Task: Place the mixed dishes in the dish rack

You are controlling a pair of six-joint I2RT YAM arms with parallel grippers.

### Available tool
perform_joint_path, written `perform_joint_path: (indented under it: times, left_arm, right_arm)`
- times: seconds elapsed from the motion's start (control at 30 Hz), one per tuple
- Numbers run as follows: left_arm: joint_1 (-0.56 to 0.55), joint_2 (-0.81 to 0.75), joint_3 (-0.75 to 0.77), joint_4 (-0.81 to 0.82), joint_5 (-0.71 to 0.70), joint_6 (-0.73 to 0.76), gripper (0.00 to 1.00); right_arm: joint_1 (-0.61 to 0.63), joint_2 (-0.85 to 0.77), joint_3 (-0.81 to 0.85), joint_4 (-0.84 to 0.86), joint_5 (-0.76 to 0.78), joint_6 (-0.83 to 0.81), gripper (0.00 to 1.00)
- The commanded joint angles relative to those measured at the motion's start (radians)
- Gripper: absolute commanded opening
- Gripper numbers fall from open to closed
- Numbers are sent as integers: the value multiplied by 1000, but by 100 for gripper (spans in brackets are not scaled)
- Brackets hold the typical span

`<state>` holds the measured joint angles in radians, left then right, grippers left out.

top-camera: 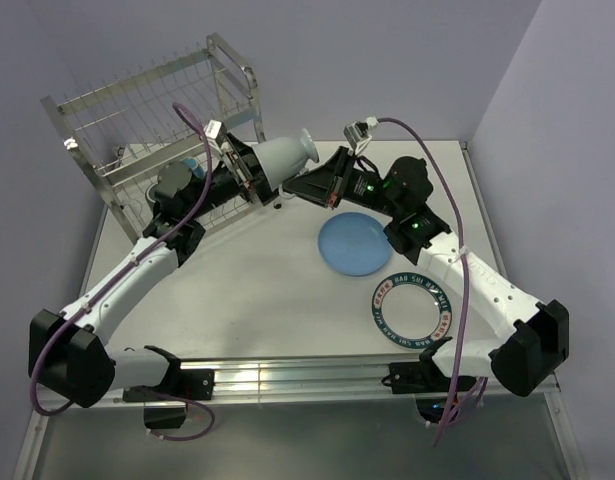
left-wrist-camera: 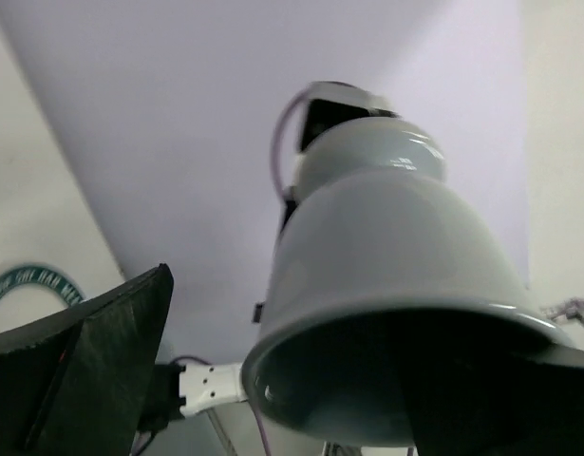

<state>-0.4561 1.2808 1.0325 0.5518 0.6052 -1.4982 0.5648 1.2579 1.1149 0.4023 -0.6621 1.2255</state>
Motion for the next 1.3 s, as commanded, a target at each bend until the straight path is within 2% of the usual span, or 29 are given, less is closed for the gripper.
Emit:
perform_joint_path:
  times: [0.0, 0.1, 0.13, 0.2, 0.23, 0.4, 0.47, 0.53, 0.7, 0.93, 1.27]
  left_arm:
    - [-6, -72, 79, -387, -2, 189, 99]
    - [-6, -124, 144, -663, -79, 405, 99]
    - [-4, -141, 165, -835, -106, 496, 99]
    - [-4, -195, 167, -958, -178, 577, 99]
    - [-4, -218, 160, -1065, -206, 628, 99]
    - [-6, -406, 110, -1265, -378, 699, 99]
    - [-4, -483, 103, -1340, -461, 710, 99]
    - [-6, -523, 110, -1388, -513, 710, 99]
    - [-4, -620, 130, -1504, -591, 708, 99]
    - [-4, -741, 141, -1579, -599, 661, 98]
    - [-4, -807, 179, -1685, -657, 590, 99]
  right_arm:
    - [-6, -75, 68, -81, 65, -176, 0]
    - [-45, -107, 79, -224, 91, -279, 0]
    - [-54, -118, 77, -285, 97, -305, 0]
    - [-65, -143, 76, -348, 128, -371, 0]
    - [-68, -146, 88, -434, 146, -455, 0]
    - [-37, -114, 95, -618, 277, -700, 0]
    - [24, -89, 89, -657, 338, -759, 0]
    - [67, -26, 92, -660, 407, -801, 0]
    - [150, 144, 91, -533, 423, -781, 0]
    - [214, 415, 294, -424, 509, -856, 0]
    - [280, 776, 650, -428, 552, -914, 0]
